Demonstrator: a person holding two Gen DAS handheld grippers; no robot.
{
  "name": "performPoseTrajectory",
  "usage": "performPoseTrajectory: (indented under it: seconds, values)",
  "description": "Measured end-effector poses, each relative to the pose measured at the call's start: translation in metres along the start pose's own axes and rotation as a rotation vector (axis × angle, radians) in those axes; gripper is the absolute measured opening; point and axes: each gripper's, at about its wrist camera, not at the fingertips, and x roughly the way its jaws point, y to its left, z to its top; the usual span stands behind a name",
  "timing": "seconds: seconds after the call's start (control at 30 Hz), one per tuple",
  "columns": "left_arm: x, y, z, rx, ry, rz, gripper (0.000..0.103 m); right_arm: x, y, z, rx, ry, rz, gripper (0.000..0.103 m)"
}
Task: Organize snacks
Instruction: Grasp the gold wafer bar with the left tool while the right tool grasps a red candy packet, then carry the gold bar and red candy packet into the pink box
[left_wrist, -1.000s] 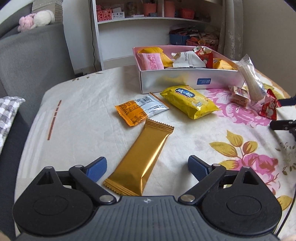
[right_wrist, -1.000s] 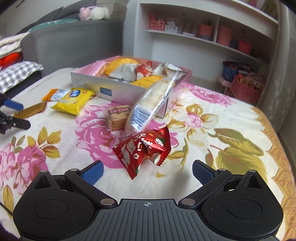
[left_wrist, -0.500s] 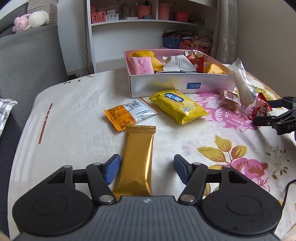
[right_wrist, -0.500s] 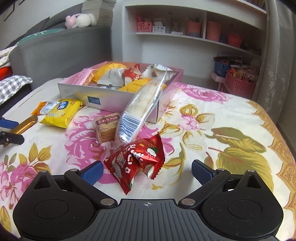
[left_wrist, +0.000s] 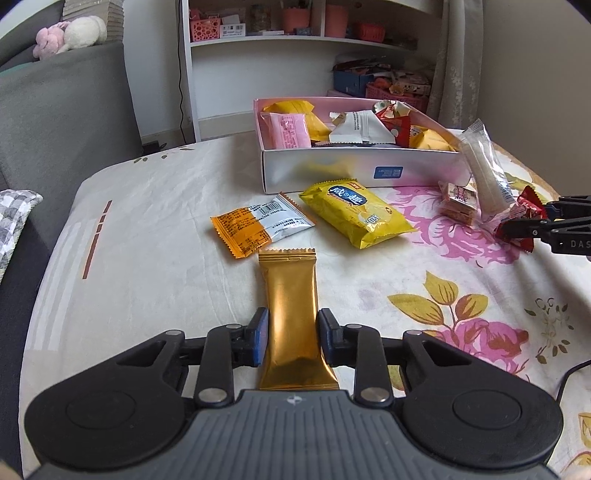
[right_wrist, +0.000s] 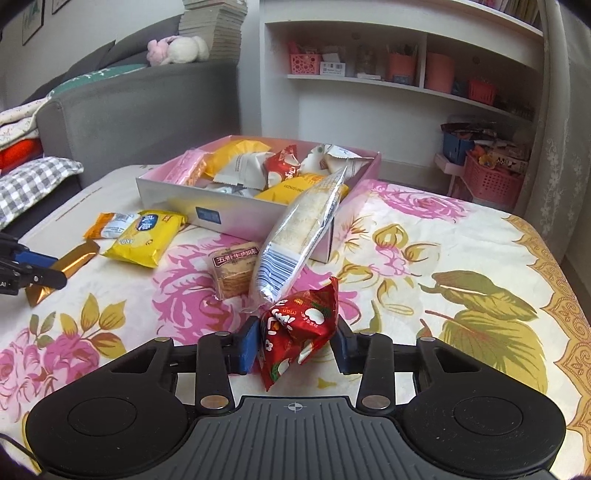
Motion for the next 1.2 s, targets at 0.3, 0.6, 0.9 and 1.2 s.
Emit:
performPoseTrajectory:
  seconds: [0.3,0.6,0.9,1.2]
  values:
    - [-0.005,-0.003,0.001,-0.042,0.023,-0.006,0.026,-0.013,0.005,-0.001,-0.020,0.010,0.041,0.038]
    - [-0.011,-0.010,0.004,-0.063,0.027,-0.024,0.026,-0.023,0.022,-0.002,-0.052,0.017,0.101,0.038]
    - [-0.020,-0.017,0.015,-0.081,-0.010,-0.053,0.026,-0.025,0.038,0.007,-0.065,0.000,0.133,0.039]
    - [-0.019,-0.027,0.045,-0.141,-0.061,-0.048,0.026,-0.016,0.035,0.043,0.014,-0.056,0.098,0.039]
